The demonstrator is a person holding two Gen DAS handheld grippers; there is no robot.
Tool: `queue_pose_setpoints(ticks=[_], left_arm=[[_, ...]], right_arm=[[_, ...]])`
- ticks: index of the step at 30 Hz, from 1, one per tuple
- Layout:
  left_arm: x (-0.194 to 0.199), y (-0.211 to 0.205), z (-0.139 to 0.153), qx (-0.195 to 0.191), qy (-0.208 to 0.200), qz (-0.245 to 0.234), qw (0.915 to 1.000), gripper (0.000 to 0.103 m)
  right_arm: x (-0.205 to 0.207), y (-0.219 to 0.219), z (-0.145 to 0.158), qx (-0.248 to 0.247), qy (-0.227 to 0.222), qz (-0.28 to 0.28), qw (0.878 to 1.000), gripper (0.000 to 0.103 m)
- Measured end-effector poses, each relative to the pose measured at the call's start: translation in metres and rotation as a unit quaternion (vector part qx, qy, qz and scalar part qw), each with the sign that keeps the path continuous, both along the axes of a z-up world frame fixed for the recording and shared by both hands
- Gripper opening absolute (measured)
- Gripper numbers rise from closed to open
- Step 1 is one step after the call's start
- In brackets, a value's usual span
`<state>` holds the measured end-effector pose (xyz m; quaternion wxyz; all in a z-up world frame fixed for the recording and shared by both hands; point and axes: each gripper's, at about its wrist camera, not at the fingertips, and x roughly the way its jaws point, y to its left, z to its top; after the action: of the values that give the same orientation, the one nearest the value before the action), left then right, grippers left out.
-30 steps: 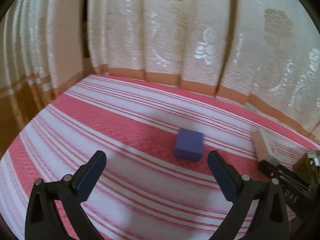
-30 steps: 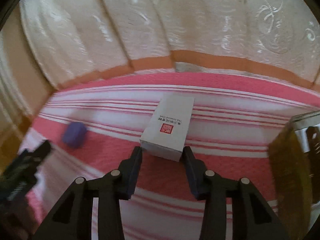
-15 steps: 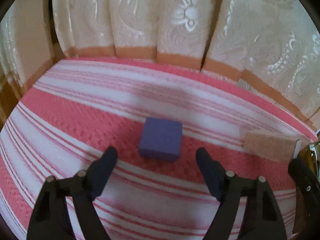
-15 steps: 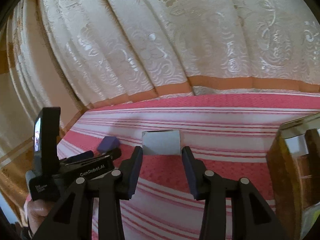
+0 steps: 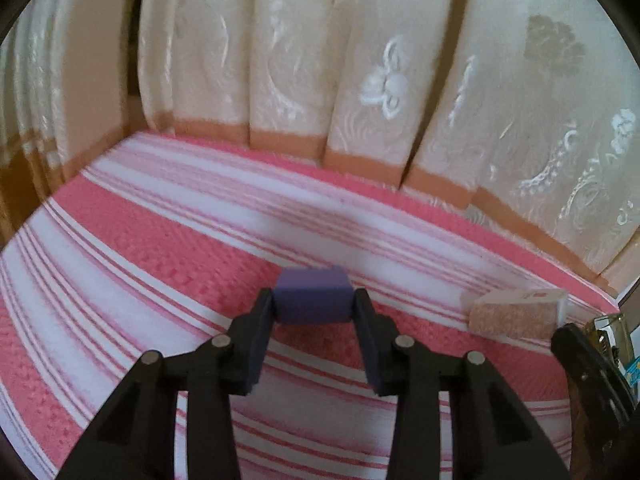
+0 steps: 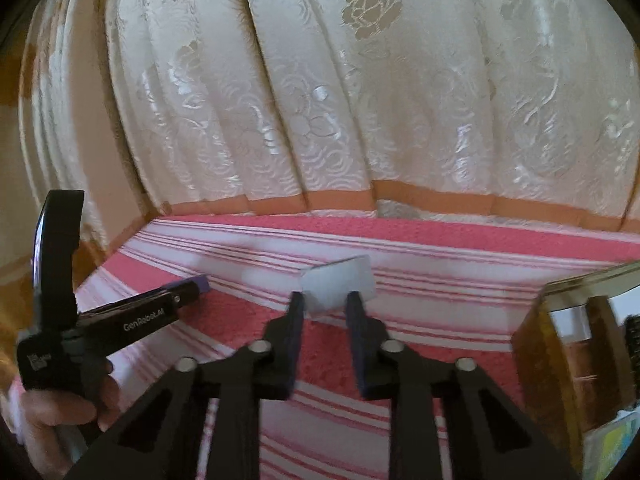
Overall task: Organize rigid objects
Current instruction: 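Grasp the white printed box with the right tool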
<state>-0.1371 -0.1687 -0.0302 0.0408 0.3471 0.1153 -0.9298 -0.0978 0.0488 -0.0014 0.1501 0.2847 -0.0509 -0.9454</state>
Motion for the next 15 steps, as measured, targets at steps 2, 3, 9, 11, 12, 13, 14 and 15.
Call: queue_pose_setpoints(ticks=[2, 3, 9, 11, 12, 13, 14, 15], left_arm=[[0.009, 0.005, 0.007, -0.018, 0.024, 0.001, 0.9996, 0.039], [0.014, 0.007, 0.009, -0.027, 0.034, 0.004, 0.9991, 0.039], [0.013, 0.007, 0.011, -0.037, 0.036, 0.006, 0.9987, 0.039], [0.012, 0.002, 0.011, -0.028, 0.033, 0.015, 0.9989, 0.039], [0.012, -0.001, 0.010, -0.023, 0.031, 0.019, 0.9991, 0.039], [0.012, -0.004, 0.009, -0.018, 0.028, 0.023, 0.9992, 0.039], [0.012, -0.006, 0.008, -0.015, 0.026, 0.025, 0.9992, 0.039], [0.011, -0.007, 0.007, -0.012, 0.023, 0.027, 0.9993, 0.039]], right_arm=[[0.000, 0.002, 0.000, -0.018, -0.007, 0.008, 1.000, 0.016], [0.001, 0.004, -0.001, -0.023, -0.008, 0.009, 1.000, 0.015], [0.006, 0.018, -0.002, -0.054, -0.026, 0.004, 0.998, 0.014], [0.007, 0.026, -0.002, -0.063, -0.029, -0.012, 0.998, 0.015], [0.008, 0.031, -0.001, -0.071, -0.028, -0.019, 0.997, 0.018], [0.008, 0.034, 0.001, -0.073, -0.024, -0.028, 0.997, 0.037], [0.008, 0.035, 0.003, -0.067, -0.019, -0.035, 0.997, 0.073], [0.007, 0.034, 0.004, -0.056, -0.014, -0.044, 0.997, 0.089]])
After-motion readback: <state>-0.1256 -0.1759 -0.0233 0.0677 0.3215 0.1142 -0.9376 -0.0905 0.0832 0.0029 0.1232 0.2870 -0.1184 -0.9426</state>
